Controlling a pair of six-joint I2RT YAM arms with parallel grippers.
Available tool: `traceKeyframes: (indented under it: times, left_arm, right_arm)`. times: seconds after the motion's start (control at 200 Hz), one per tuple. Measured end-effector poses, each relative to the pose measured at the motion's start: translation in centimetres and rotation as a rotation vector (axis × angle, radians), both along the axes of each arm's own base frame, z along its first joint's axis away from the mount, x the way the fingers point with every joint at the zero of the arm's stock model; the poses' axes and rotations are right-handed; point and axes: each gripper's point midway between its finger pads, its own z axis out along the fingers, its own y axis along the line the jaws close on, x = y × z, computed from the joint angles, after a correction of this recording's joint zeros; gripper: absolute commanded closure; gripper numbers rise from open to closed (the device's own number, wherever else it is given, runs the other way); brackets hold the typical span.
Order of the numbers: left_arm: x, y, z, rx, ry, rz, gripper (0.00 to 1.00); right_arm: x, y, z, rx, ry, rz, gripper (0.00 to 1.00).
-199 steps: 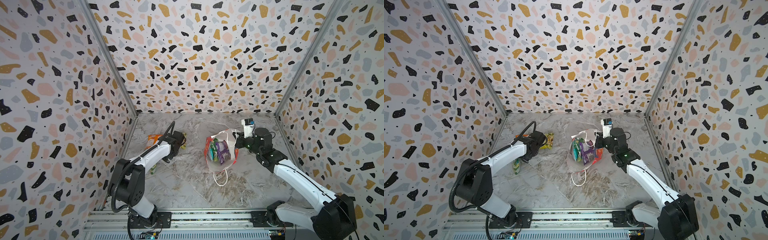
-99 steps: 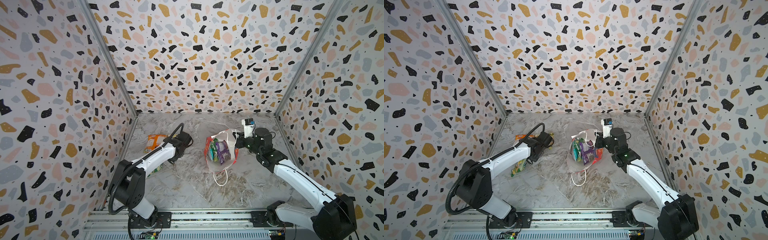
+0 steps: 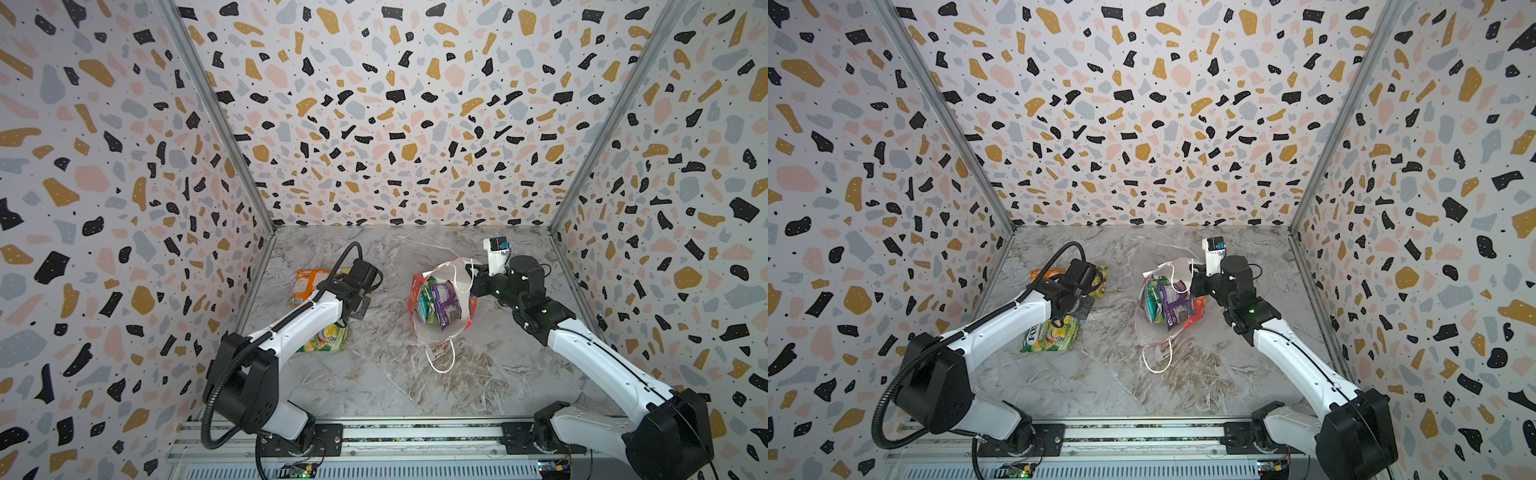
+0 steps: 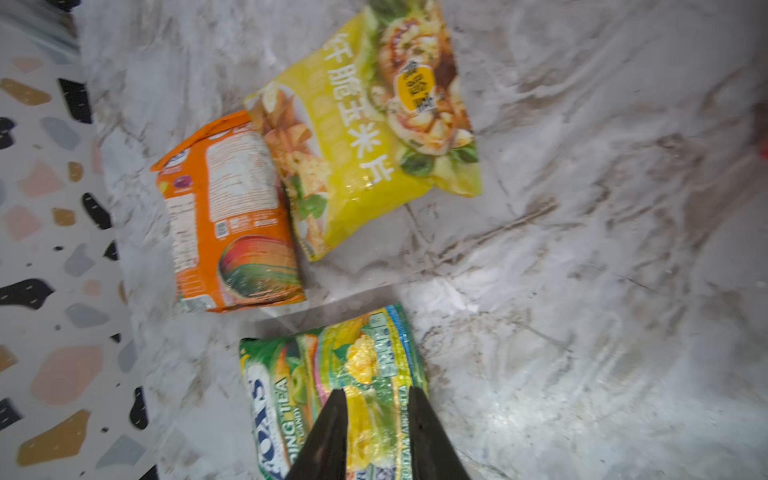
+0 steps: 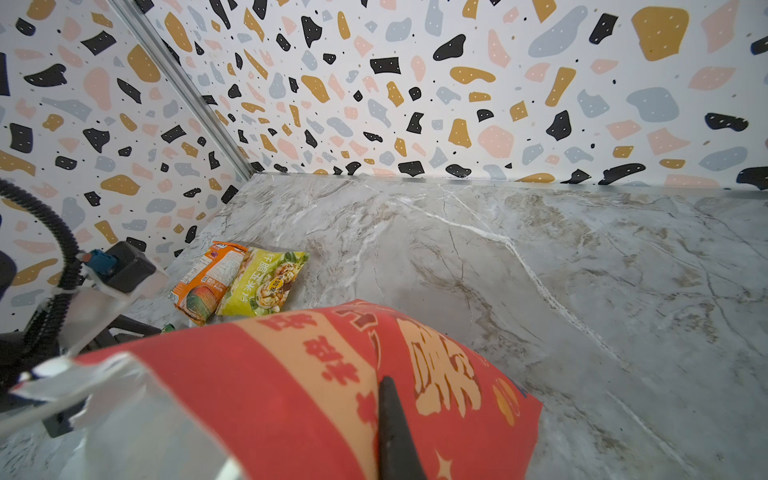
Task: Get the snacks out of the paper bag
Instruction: 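Open the left gripper to release the green packet on the table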
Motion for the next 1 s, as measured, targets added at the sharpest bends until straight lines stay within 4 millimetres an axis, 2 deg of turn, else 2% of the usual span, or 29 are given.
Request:
traceKeyframes:
  times: [0.045, 0.145, 0.265, 0.355, 0.441, 0.776, 1.001]
  left_arm:
    - [-0.2, -0.8, -0.9, -0.059, 0.007, 0.000, 1.00]
    - [-1.3, -1.6, -3.9, -0.131, 0.061, 0.038, 1.00]
    - [-3.2, -0.6, -7.9, -0.125, 0.147, 0.119, 1.00]
    - [-4.5, 0.3, -9.3, -0.119, 0.180, 0.165, 1.00]
    - [-4.6, 0.8, -9.6, -0.122, 0.182, 0.198, 1.00]
    - [-3.1, 4.3, -9.1, -0.049, 0.108, 0.306, 1.00]
    - [-3.2, 5.9, -9.0, -0.005, 0.095, 0.332, 1.00]
  right_arm:
    - [0.0, 0.0, 0.0, 0.000, 0.000, 0.000, 1.00]
    - [0.0, 0.0, 0.0, 0.000, 0.000, 0.000, 1.00]
    - [0.0, 0.0, 0.0, 0.000, 0.000, 0.000, 1.00]
    - [0.0, 0.0, 0.0, 0.001, 0.000, 0.000, 1.00]
    - [0.0, 0.0, 0.0, 0.001, 0.000, 0.000, 1.00]
    - [-0.1, 0.0, 0.1, 0.003, 0.001, 0.000, 1.00]
    - [-0.1, 0.0, 0.1, 0.003, 0.001, 0.000, 1.00]
